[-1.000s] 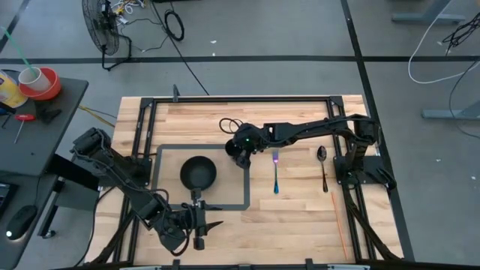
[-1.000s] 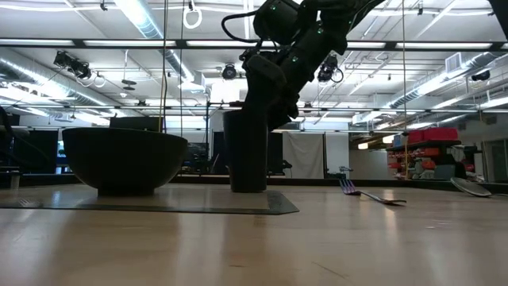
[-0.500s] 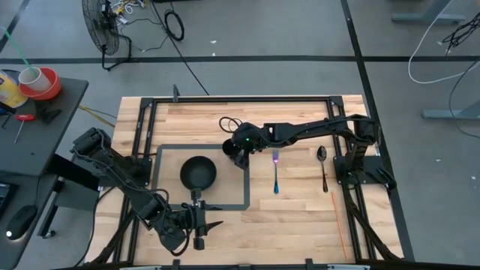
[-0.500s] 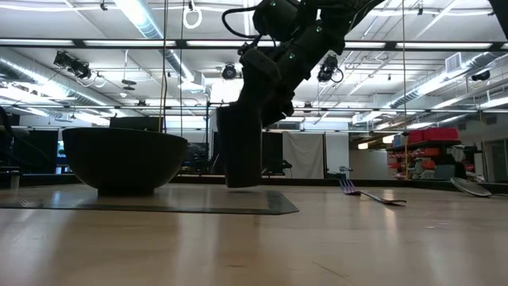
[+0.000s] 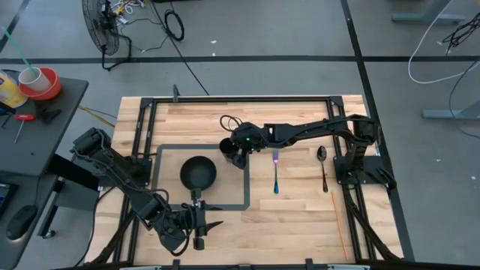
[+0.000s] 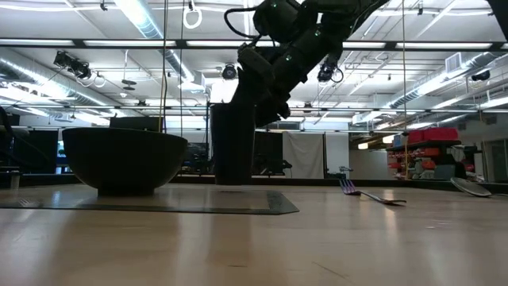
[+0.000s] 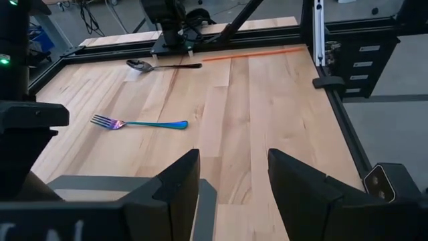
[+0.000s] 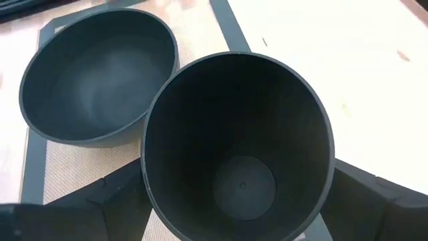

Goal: Pick & Place Utensil
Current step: Put the black cup on top of the black bowl on the table mat

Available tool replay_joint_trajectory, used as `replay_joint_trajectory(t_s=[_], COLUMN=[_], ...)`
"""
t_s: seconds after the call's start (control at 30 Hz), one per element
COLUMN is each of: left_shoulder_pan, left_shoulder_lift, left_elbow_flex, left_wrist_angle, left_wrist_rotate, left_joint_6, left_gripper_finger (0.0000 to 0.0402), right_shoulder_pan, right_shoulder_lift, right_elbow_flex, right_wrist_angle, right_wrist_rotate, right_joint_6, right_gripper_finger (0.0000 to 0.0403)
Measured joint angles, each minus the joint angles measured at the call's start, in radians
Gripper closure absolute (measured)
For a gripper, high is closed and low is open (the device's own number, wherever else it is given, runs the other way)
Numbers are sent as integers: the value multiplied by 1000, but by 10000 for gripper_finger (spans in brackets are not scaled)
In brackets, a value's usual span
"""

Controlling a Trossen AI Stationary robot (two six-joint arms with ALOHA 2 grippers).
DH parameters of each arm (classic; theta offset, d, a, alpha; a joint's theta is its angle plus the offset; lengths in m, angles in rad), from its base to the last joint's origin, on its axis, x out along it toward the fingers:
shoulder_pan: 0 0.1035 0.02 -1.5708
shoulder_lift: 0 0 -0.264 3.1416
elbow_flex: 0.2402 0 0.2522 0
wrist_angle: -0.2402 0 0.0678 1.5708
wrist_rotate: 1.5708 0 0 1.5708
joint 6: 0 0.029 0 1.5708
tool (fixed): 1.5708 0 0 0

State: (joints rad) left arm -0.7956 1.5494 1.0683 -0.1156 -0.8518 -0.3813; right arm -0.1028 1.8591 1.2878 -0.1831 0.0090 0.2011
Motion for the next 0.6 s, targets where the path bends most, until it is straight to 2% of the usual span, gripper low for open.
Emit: replay_joint_trajectory(t_s=[0.23, 0.43, 0.6], left_shoulder_pan=[0, 0, 0], left_shoulder_lift=[0, 0, 0], left_elbow_flex=[0, 0, 0], left_wrist_angle=[-15, -16, -17], left_wrist_rotate=[0, 0, 0], left_joint_6=[0, 0, -1], left_gripper_finger=[220, 220, 220], right_shoulder_pan=[0, 4, 5], right_shoulder_lift=[-3, -1, 1], right_elbow_flex=[-71, -74, -76], right_wrist_angle=[76, 58, 18], right_wrist_rotate=[1, -1, -4], right_joint_6=[26, 0, -47], right_gripper_finger=[43, 10, 9])
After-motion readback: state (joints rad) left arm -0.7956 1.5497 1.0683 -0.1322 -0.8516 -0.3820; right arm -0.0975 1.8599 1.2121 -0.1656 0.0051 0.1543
